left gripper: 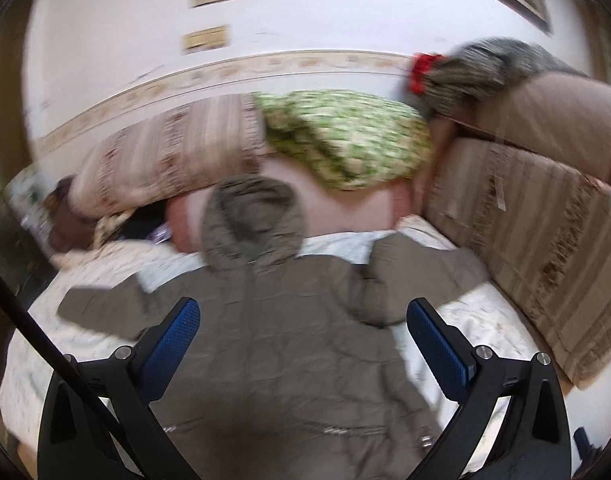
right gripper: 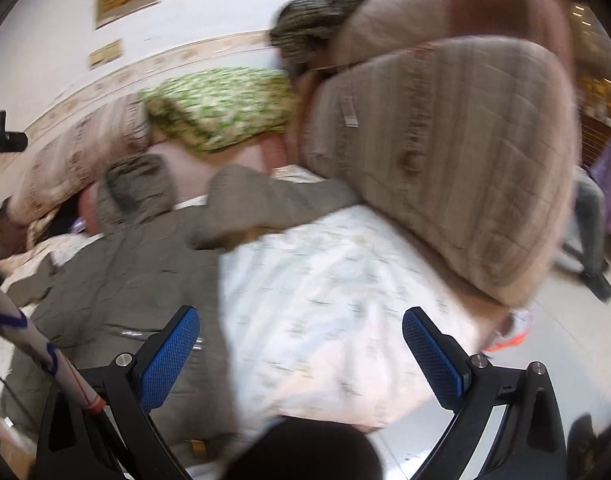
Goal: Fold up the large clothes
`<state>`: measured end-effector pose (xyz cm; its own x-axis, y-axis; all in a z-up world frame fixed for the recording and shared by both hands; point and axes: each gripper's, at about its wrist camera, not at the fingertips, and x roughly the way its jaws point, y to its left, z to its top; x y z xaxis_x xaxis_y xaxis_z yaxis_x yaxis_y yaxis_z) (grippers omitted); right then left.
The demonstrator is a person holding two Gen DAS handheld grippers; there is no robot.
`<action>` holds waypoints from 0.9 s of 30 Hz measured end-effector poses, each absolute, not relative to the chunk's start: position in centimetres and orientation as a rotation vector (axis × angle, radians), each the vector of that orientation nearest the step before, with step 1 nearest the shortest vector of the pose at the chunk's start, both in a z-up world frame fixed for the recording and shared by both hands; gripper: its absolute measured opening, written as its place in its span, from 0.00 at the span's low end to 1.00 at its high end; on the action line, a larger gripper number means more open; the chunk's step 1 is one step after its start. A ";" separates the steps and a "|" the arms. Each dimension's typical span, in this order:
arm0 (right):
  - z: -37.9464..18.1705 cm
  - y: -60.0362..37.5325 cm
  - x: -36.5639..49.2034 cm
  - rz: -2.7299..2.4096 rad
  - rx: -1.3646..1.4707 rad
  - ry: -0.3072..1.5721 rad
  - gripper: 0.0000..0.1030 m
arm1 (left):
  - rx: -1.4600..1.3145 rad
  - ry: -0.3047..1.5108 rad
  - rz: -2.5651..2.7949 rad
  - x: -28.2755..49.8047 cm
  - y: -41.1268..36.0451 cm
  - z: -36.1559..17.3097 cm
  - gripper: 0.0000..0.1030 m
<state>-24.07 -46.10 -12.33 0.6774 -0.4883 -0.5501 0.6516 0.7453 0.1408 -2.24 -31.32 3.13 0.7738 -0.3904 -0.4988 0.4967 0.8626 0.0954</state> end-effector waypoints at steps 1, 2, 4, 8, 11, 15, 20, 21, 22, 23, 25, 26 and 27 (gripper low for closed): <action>-13.0 -46.8 -25.3 -0.688 0.376 0.502 1.00 | 0.252 0.476 -0.517 -2.6 -33.1 3.2 1.00; -13.9 -47.6 -26.7 -0.726 0.425 0.489 1.00 | 0.269 0.471 -0.550 -2.8 -34.7 3.2 1.00; -15.8 -48.6 -29.5 -0.829 0.535 0.480 1.00 | 0.286 0.467 -0.618 -3.8 -37.5 3.1 1.00; -17.9 -49.4 -34.3 -0.967 0.695 0.455 1.00 | 0.300 0.448 -0.793 -6.4 -43.1 3.1 1.00; -18.2 -49.4 -36.1 -1.058 0.706 0.453 1.00 | 0.305 0.455 -0.887 -8.0 -45.6 2.4 1.00; -17.8 -48.8 -36.5 -1.074 0.693 0.516 1.00 | 0.355 0.462 -0.967 -10.6 -47.6 0.8 1.00; -17.2 -47.9 -36.0 -1.118 0.668 0.554 1.00 | 0.370 0.493 -0.997 -11.3 -47.9 -0.3 1.00; -17.1 -47.7 -35.8 -1.120 0.653 0.570 1.00 | 0.368 0.494 -1.000 -11.6 -47.8 -0.4 1.00; -17.0 -47.5 -35.5 -1.123 0.642 0.576 1.00 | 0.367 0.496 -1.003 -11.7 -47.8 -0.5 1.00; -16.9 -47.2 -35.2 -1.129 0.630 0.585 1.00 | 0.367 0.500 -1.008 -11.6 -47.6 -0.2 1.00; -17.0 -47.1 -34.9 -1.128 0.621 0.597 1.00 | 0.372 0.498 -1.013 -11.9 -47.5 -0.2 1.00; -17.1 -47.1 -34.8 -1.127 0.626 0.604 1.00 | 0.376 0.491 -1.013 -12.1 -47.4 -0.1 1.00; -17.1 -47.2 -34.7 -1.122 0.633 0.609 1.00 | 0.378 0.481 -1.010 -12.2 -47.1 -0.1 1.00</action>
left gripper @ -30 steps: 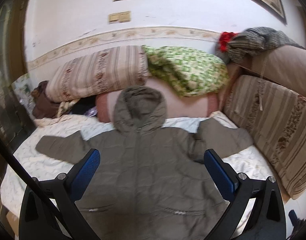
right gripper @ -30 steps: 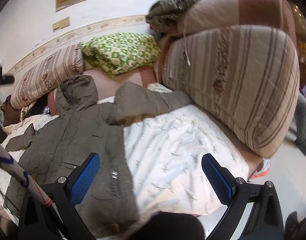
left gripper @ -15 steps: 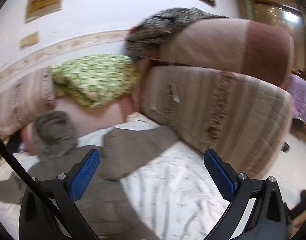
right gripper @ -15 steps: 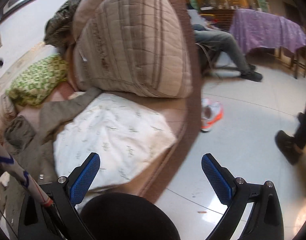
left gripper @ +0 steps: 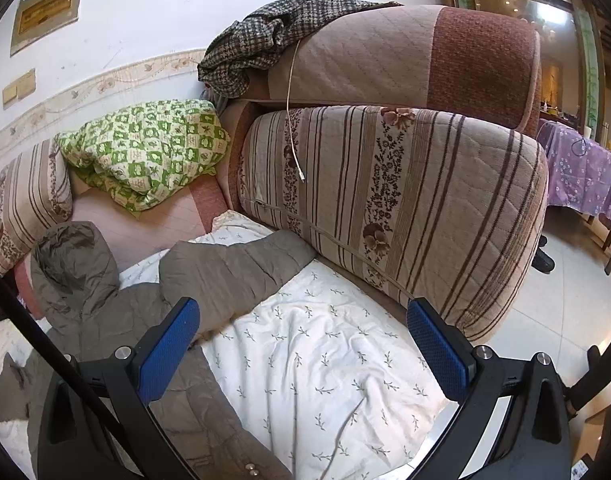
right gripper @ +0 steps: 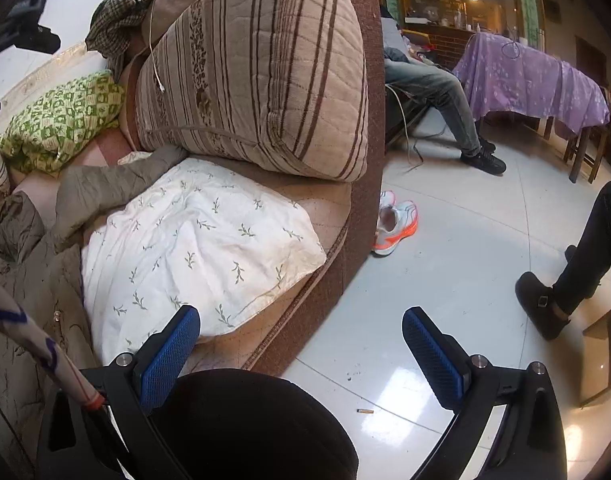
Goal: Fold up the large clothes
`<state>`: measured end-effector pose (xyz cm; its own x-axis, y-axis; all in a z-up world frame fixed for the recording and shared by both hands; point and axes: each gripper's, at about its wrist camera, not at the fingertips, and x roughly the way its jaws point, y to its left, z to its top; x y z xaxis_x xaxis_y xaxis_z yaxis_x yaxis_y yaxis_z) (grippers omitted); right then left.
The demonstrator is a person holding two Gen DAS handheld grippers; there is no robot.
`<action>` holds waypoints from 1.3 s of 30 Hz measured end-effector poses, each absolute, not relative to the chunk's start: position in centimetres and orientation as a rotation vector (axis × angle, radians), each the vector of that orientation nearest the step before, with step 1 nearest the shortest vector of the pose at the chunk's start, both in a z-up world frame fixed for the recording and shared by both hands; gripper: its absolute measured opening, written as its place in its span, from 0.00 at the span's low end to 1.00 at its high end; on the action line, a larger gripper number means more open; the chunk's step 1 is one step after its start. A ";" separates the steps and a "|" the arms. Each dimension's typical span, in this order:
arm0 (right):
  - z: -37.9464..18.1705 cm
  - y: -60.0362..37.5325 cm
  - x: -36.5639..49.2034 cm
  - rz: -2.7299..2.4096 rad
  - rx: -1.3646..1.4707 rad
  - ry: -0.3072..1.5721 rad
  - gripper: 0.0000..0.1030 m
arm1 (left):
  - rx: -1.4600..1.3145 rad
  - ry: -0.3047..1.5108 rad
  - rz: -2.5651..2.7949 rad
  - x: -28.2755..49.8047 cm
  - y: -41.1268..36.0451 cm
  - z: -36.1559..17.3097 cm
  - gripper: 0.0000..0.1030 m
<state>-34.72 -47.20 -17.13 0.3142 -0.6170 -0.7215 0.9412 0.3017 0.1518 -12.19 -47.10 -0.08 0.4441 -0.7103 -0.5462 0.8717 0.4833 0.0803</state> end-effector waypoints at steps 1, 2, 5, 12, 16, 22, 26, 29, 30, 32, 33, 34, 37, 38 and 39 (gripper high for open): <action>-17.1 -47.1 -34.6 -1.117 0.637 0.612 1.00 | 0.378 0.472 -1.005 -12.2 -46.8 0.0 1.00; -17.2 -47.2 -34.4 -1.110 0.640 0.619 1.00 | 0.377 0.466 -1.000 -12.1 -46.7 0.1 1.00; -17.0 -47.1 -33.8 -1.099 0.627 0.626 1.00 | 0.375 0.456 -0.977 -11.8 -46.0 0.4 1.00; -17.2 -47.3 -32.9 -1.076 0.622 0.639 1.00 | 0.361 0.483 -0.907 -10.2 -44.1 0.6 1.00; -17.3 -47.6 -32.3 -1.067 0.620 0.652 1.00 | 0.359 0.486 -0.864 -9.5 -42.8 0.6 1.00; -17.9 -48.2 -30.7 -1.013 0.625 0.689 1.00 | 0.323 0.493 -0.769 -7.7 -39.3 1.2 1.00; -18.2 -48.3 -29.1 -0.974 0.599 0.718 1.00 | 0.286 0.495 -0.687 -6.2 -36.0 1.6 1.00; -18.4 -48.2 -27.9 -0.950 0.560 0.742 1.00 | 0.265 0.501 -0.629 -5.1 -33.8 1.9 1.00; -18.4 -48.1 -27.5 -0.945 0.543 0.751 1.00 | 0.253 0.504 -0.603 -4.7 -32.8 2.0 1.00; -18.4 -47.9 -26.9 -0.933 0.510 0.765 1.00 | 0.229 0.508 -0.569 -4.2 -31.3 2.2 1.00; -18.4 -47.8 -26.7 -0.929 0.500 0.767 1.00 | 0.217 0.508 -0.556 -4.1 -30.6 2.3 1.00; -18.3 -47.7 -26.5 -0.926 0.488 0.767 1.00 | 0.208 0.507 -0.546 -4.0 -30.0 2.4 1.00; -18.4 -47.5 -25.9 -0.921 0.462 0.777 1.00 | 0.196 0.494 -0.525 -4.3 -28.5 2.8 1.00; -18.4 -47.5 -25.8 -0.920 0.456 0.780 1.00 | 0.192 0.489 -0.519 -4.4 -28.1 3.0 1.00; -18.5 -47.5 -25.8 -0.921 0.451 0.784 1.00 | 0.190 0.483 -0.515 -4.5 -27.7 3.2 1.00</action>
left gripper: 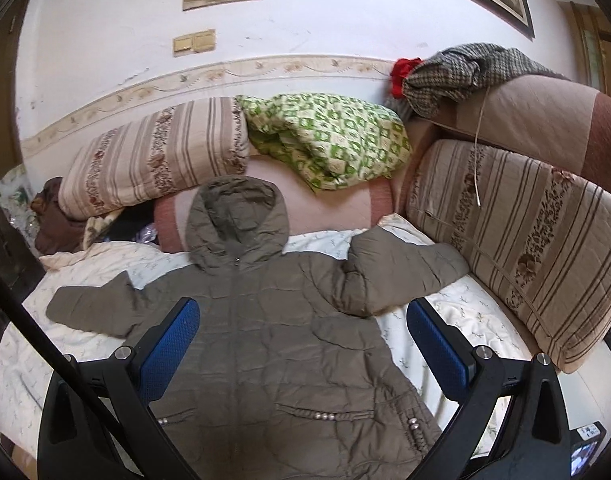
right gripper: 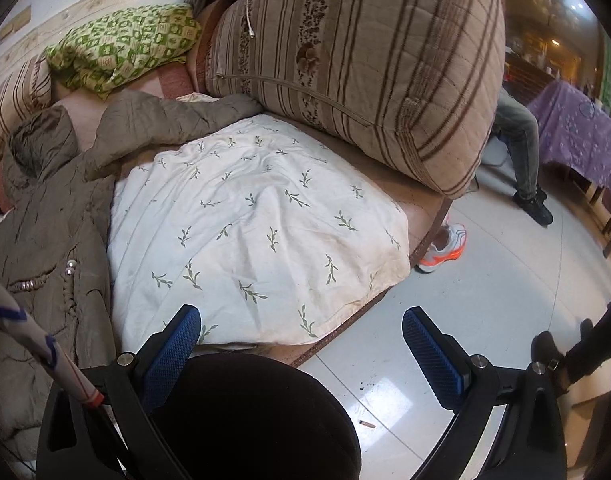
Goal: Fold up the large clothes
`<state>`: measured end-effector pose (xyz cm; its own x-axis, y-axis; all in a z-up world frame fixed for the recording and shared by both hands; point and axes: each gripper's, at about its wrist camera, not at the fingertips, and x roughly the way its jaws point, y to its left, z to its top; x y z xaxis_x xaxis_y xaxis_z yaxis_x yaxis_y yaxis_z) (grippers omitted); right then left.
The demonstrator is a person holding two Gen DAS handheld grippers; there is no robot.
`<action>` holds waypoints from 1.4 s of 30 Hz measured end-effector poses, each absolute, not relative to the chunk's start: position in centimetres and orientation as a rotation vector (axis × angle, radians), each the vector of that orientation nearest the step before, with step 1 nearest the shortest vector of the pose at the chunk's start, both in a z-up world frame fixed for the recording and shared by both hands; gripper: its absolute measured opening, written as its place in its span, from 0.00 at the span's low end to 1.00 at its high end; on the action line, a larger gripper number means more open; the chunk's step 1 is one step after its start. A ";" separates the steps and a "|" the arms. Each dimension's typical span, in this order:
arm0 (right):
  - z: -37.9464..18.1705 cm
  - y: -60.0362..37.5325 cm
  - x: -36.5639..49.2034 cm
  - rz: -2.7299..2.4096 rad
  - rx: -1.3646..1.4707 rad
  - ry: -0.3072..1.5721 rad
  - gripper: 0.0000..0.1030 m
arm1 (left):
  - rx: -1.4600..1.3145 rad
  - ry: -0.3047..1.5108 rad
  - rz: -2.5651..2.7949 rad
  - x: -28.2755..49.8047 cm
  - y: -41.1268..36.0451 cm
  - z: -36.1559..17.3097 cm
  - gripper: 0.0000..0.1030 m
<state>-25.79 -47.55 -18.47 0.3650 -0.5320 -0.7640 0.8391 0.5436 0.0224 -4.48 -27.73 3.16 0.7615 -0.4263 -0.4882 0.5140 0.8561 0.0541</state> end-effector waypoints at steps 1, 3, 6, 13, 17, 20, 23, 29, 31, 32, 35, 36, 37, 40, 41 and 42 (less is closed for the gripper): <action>-18.6 -47.6 -25.8 -0.921 0.448 0.788 1.00 | 0.187 0.479 -0.510 -4.6 -27.4 3.3 1.00; -18.6 -47.6 -25.9 -0.924 0.446 0.792 1.00 | 0.182 0.467 -0.497 -4.8 -26.4 3.6 1.00; -17.8 -47.5 -26.4 -0.926 0.430 0.762 1.00 | 0.182 0.439 -0.447 -4.9 -24.2 3.8 1.00; -12.0 -45.9 -24.6 -0.820 0.393 0.608 1.00 | 0.147 0.432 -0.294 -4.1 -19.1 4.6 1.00; -8.9 -44.4 -21.5 -0.720 0.325 0.543 1.00 | 0.155 0.405 -0.177 -4.3 -15.8 4.7 1.00; -7.7 -43.1 -19.0 -0.643 0.281 0.519 1.00 | 0.163 0.408 -0.102 -4.6 -13.8 4.5 1.00; -7.4 -41.7 -16.8 -0.578 0.245 0.516 1.00 | 0.156 0.419 -0.057 -4.7 -12.2 4.4 1.00; -7.2 -39.6 -14.0 -0.483 0.218 0.518 1.00 | 0.159 0.425 0.009 -5.4 -10.4 4.2 1.00; -7.2 -39.1 -13.4 -0.470 0.209 0.526 1.00 | 0.161 0.416 0.014 -5.8 -10.2 4.3 1.00; -7.3 -39.0 -13.2 -0.466 0.205 0.530 1.00 | 0.166 0.409 0.014 -5.9 -10.2 4.3 1.00; -7.5 -38.5 -12.7 -0.454 0.190 0.549 1.00 | 0.163 0.395 0.008 -6.0 -10.2 4.1 1.00; -7.6 -38.4 -12.6 -0.458 0.184 0.558 1.00 | 0.160 0.405 -0.002 -5.7 -10.0 4.0 1.00; -7.6 -38.3 -12.4 -0.457 0.180 0.565 1.00 | 0.153 0.422 -0.012 -5.4 -9.8 3.7 1.00; -7.8 -38.0 -12.0 -0.449 0.179 0.582 1.00 | 0.141 0.471 -0.052 -4.5 -9.4 2.7 1.00; -7.8 -37.9 -11.8 -0.454 0.176 0.586 1.00 | 0.148 0.487 -0.070 -4.2 -9.5 2.4 1.00; -7.8 -37.7 -11.7 -0.463 0.169 0.592 1.00 | 0.155 0.499 -0.082 -3.8 -9.6 2.0 1.00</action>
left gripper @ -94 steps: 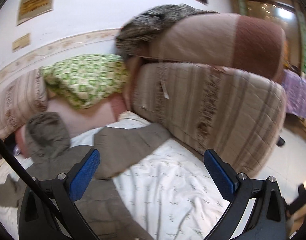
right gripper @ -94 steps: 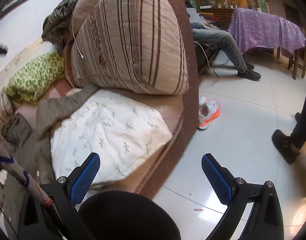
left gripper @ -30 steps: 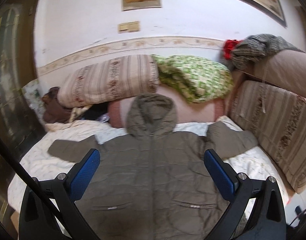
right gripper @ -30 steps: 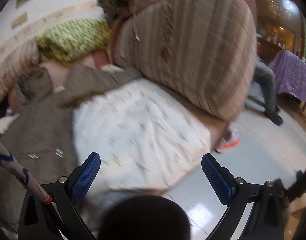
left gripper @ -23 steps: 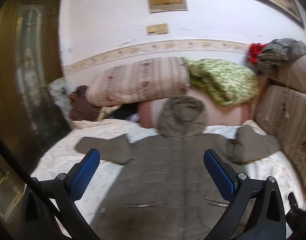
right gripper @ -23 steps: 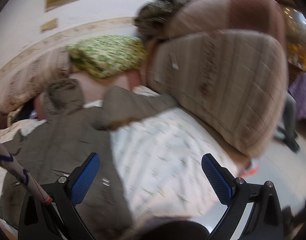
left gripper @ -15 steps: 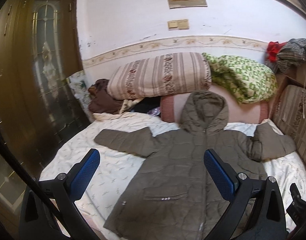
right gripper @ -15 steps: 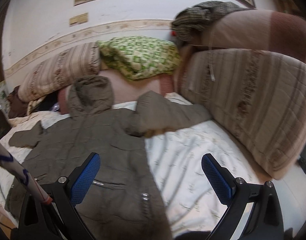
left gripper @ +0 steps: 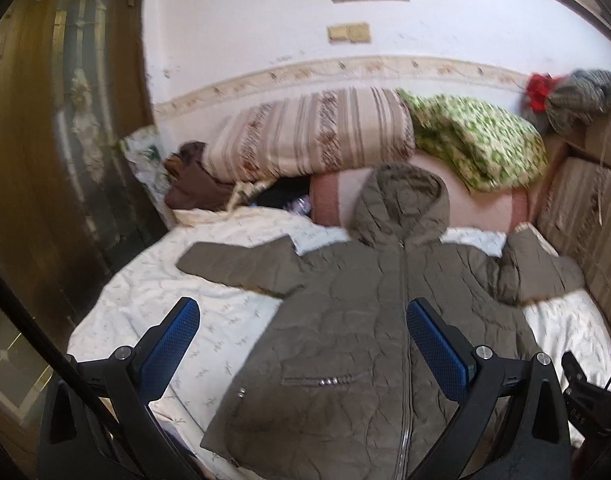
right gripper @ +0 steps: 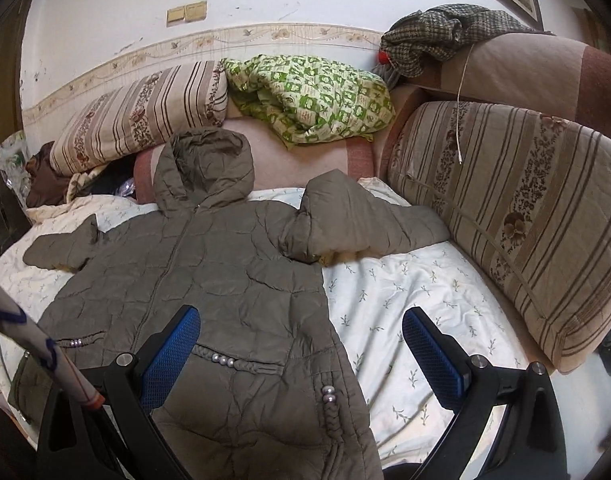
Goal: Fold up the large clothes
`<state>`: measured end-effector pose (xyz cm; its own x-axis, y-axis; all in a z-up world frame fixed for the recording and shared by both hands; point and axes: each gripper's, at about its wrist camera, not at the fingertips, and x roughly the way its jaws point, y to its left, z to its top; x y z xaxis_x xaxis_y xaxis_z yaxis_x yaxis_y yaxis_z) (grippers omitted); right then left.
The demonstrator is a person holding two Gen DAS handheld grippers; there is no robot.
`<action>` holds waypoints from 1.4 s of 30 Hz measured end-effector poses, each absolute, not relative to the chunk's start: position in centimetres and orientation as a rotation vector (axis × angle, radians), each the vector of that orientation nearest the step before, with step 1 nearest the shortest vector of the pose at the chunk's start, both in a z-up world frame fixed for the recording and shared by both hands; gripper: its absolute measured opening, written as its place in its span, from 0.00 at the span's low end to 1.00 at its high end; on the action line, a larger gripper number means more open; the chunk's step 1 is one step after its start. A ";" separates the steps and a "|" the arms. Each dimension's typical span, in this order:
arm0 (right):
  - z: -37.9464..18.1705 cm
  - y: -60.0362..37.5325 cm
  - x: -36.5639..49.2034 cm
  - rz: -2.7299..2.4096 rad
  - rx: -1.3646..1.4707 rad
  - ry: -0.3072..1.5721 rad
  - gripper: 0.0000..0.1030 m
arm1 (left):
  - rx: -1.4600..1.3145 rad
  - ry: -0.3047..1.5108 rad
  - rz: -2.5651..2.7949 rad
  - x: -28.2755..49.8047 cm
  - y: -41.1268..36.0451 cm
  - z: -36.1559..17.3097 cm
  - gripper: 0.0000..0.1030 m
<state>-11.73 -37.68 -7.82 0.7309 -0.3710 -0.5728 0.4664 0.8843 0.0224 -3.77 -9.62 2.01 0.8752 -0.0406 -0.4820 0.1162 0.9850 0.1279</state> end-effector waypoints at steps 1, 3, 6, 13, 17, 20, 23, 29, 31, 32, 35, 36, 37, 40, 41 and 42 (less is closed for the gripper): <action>-7.8 -37.5 -11.7 -0.474 0.161 0.599 1.00 | 0.153 0.503 -0.092 -3.3 -9.7 1.7 1.00; -7.8 -36.9 -12.0 -0.494 0.148 0.607 1.00 | 0.141 0.506 -0.108 -2.7 -9.6 1.1 1.00; -7.9 -36.2 -12.4 -0.530 0.123 0.627 1.00 | 0.139 0.517 -0.124 -2.0 -9.6 0.0 1.00; -9.0 -34.1 -11.2 -0.543 0.082 0.690 1.00 | 0.124 0.563 -0.094 -0.7 -6.5 -2.3 1.00; -9.3 -32.8 -10.0 -0.518 0.077 0.713 1.00 | 0.093 0.594 -0.056 0.8 -4.2 -3.1 1.00; -9.4 -31.8 -9.1 -0.508 0.061 0.722 1.00 | 0.092 0.601 -0.036 1.7 -3.1 -3.6 1.00; -9.6 -30.8 -8.2 -0.494 0.054 0.733 1.00 | 0.075 0.614 -0.037 2.3 -2.3 -4.2 1.00; -10.3 -27.9 -6.1 -0.448 0.015 0.757 1.00 | 0.057 0.643 -0.051 3.7 -1.8 -5.6 1.00; -10.5 -27.0 -5.3 -0.430 0.003 0.759 1.00 | 0.061 0.646 -0.050 4.4 -1.8 -6.2 1.00; -10.6 -26.7 -5.0 -0.424 0.000 0.760 1.00 | 0.066 0.648 -0.047 4.7 -1.8 -6.4 1.00; -11.0 -26.2 -3.6 -0.413 0.002 0.774 1.00 | 0.071 0.661 -0.049 6.0 -1.9 -7.4 1.00; -11.1 -26.2 -3.2 -0.411 0.005 0.778 1.00 | 0.073 0.665 -0.052 6.4 -1.9 -7.6 1.00; -11.2 -26.2 -2.8 -0.410 0.007 0.783 1.00 | 0.077 0.670 -0.054 7.0 -2.2 -8.1 1.00; -11.6 -26.5 -1.6 -0.408 0.011 0.796 1.00 | 0.084 0.684 -0.054 9.1 -2.8 -9.6 1.00; -11.9 -26.8 -1.0 -0.406 0.015 0.800 1.00 | 0.080 0.685 -0.056 9.7 -2.9 -10.1 1.00; -12.3 -27.1 -0.3 -0.408 0.016 0.802 1.00 | 0.069 0.690 -0.064 10.9 -3.2 -10.9 1.00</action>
